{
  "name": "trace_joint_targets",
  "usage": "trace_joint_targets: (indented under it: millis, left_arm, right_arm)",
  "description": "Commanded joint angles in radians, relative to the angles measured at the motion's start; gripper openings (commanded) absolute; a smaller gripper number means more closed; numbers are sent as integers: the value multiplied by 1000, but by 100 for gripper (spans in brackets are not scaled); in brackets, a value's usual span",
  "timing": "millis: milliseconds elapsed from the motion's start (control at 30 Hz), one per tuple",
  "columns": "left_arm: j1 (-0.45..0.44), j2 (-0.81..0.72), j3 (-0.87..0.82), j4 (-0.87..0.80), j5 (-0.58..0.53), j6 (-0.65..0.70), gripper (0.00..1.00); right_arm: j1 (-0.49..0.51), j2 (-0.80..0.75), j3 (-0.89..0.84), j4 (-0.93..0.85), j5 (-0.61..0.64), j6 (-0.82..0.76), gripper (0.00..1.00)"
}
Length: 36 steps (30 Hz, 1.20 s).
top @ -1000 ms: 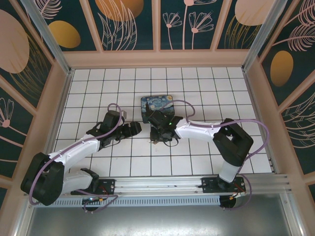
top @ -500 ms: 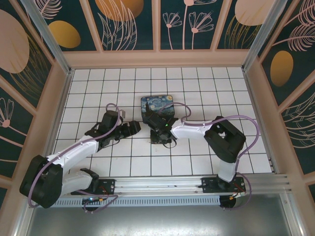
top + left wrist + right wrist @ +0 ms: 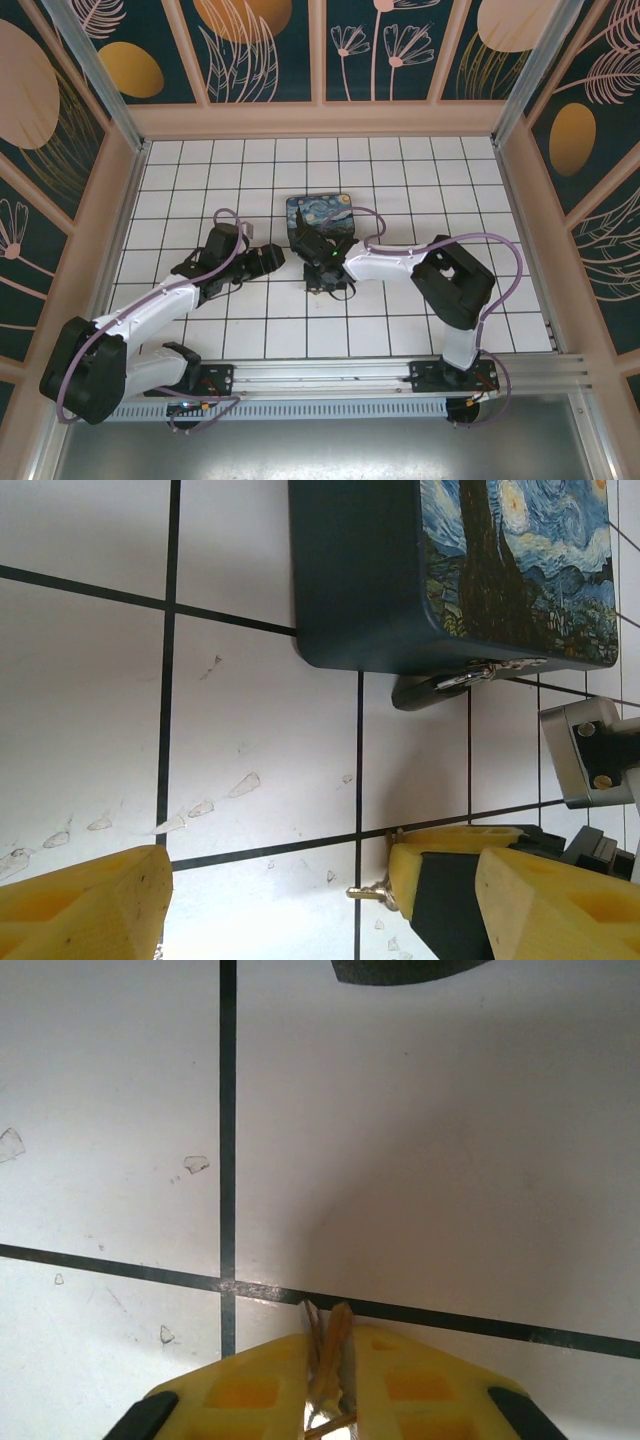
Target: Unlock the padlock with the key
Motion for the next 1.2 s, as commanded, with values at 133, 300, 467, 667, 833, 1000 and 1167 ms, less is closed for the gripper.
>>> trace_joint_targets:
  millis: [133, 300, 467, 667, 833, 1000, 1167]
  left_arm:
    - [6, 6, 21, -23, 8, 23, 79]
    - [6, 16, 32, -23, 14, 20, 79]
    - [6, 24, 51, -21, 25, 23, 79]
    - [-17, 63, 2, 61, 114, -20, 79]
    - [-17, 63, 22, 68, 86, -23, 79]
    - [-16, 64, 67, 22, 55, 3, 79]
    - [17, 47, 57, 27, 84, -1, 80]
  right_arm:
    - [18, -14, -93, 144, -18, 82, 7]
    - [17, -41, -101, 184, -14, 82, 4]
    - [10, -84, -89, 170, 2, 51, 1]
    - [-30, -138, -91, 141, -21, -14, 16]
    - [-44, -147, -108, 120, 5, -30, 16]
    - [-43, -185, -124, 116, -25, -14, 19]
    - [-27, -198, -194, 177, -97, 30, 24]
